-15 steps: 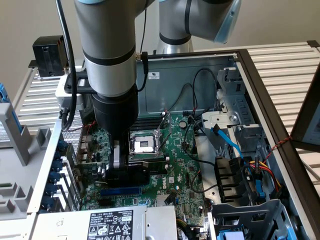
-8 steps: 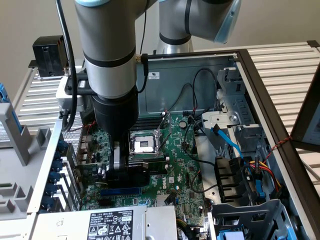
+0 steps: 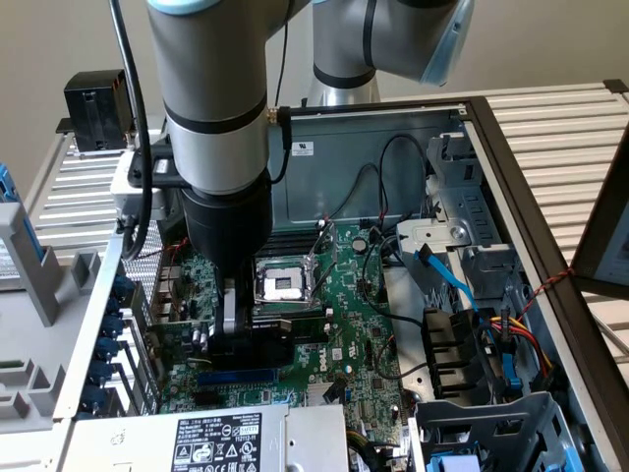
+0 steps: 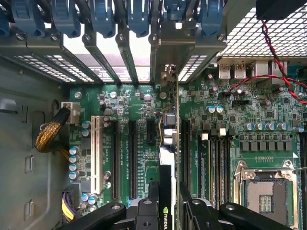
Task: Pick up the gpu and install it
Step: 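Insert the gpu into the slot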
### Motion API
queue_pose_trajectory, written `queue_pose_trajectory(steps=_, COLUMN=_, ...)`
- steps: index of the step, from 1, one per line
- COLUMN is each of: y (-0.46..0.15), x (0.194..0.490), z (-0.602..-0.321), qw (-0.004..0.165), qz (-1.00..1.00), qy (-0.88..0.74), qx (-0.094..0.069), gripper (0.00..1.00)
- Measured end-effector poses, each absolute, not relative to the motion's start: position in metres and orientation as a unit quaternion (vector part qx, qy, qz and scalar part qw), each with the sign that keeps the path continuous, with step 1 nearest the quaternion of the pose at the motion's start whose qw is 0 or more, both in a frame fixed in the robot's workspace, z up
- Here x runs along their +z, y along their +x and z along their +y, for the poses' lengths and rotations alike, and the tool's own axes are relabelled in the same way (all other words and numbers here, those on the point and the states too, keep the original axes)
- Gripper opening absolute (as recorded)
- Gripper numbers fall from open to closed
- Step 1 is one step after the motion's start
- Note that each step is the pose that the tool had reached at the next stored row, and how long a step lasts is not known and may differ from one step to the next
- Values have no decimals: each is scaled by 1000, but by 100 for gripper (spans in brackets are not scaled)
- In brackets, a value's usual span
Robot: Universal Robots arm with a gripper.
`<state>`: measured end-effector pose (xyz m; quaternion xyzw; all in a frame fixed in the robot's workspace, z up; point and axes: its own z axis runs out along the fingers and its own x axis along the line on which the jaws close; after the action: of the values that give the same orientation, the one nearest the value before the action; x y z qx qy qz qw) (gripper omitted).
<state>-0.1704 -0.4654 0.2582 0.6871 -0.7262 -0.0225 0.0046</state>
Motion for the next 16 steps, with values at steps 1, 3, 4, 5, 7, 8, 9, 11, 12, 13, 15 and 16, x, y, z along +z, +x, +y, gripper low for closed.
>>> queue_pose_trajectory(steps=1, y=-170, x=258, z=-465, qw=5, qz=-726, qy=687, qx=-23, gripper=26)
queue_pose_trajectory(steps=3, y=-170, x=258, z=-465, qw=5, qz=-726, qy=687, qx=-23, gripper=26)
queue_pose_trajectory(steps=4, y=-170, x=258, z=-465, qw=5, qz=-726, qy=687, qx=-23, gripper=26)
queue_pose_trajectory(steps=5, y=-170, x=258, z=-465, qw=5, qz=-726, qy=687, qx=-23, gripper=26)
queue_pose_trajectory(steps=7, y=-170, x=258, z=-465, qw=5, qz=-726, qy=687, qx=-23, gripper=26)
queue_pose_trajectory(steps=8, y=-170, x=258, z=-465, qw=5, qz=-726, qy=687, qx=-23, gripper=26)
queue_pose_trajectory(steps=9, y=-170, x=258, z=-465, qw=5, qz=-726, qy=687, qx=-23, gripper=26)
queue_pose_trajectory(steps=11, y=-170, x=258, z=-465, qw=5, qz=-726, qy=687, qx=-23, gripper=26)
queue_pose_trajectory(steps=12, y=-170, x=258, z=-465, qw=5, qz=-726, qy=687, qx=-23, gripper=26)
queue_pose_trajectory(steps=13, y=-171, x=258, z=-465, qw=5, qz=-726, qy=687, qx=-23, gripper=26)
queue_pose_trajectory(steps=15, y=-170, x=258, z=-465, qw=7, qz=-726, qy=687, qx=-24, gripper=26)
queue_pose_trajectory(steps=16, y=-170, x=258, z=-465, qw=8, qz=-726, qy=687, qx=-25, gripper=26)
